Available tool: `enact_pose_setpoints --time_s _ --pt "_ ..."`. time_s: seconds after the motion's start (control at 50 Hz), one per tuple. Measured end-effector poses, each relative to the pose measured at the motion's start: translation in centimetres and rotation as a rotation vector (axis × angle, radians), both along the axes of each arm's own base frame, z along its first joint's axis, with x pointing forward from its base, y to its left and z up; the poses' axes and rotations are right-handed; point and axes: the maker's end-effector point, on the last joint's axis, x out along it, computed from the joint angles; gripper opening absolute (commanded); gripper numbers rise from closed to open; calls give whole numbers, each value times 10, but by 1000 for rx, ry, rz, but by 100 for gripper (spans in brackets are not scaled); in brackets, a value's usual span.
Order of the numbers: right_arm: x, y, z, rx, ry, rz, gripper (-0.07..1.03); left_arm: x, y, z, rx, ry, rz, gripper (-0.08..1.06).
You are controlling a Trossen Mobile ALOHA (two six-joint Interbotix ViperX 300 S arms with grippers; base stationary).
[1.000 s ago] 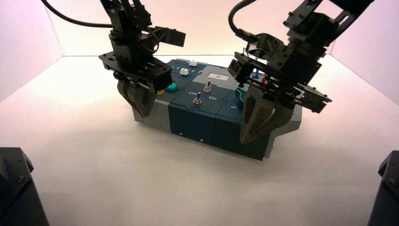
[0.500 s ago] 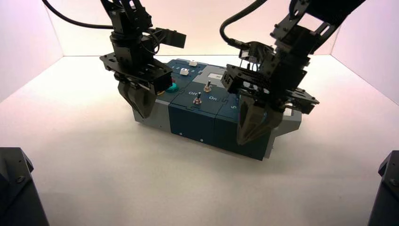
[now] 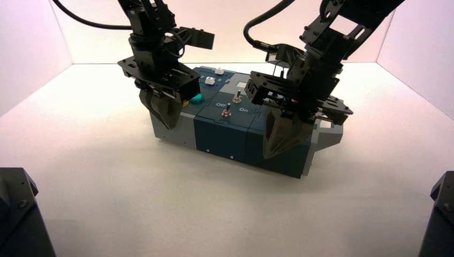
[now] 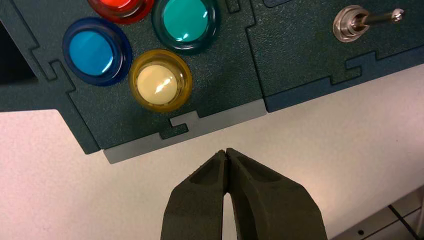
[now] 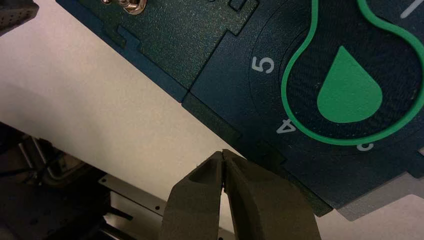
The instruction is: Move the box away.
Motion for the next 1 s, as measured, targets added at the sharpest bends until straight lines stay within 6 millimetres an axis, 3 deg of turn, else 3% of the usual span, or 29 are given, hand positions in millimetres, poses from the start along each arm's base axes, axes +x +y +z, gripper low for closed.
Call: enact_pose_setpoints --time_s 0.42,1.0 --pt "12 2 1 3 -25 -6 -2 8 -4 -2 -10 -33 -15 -3" --pt "34 -14 2 -10 -63 -60 -2 23 -16 -8 -29 -62 -21 -3"
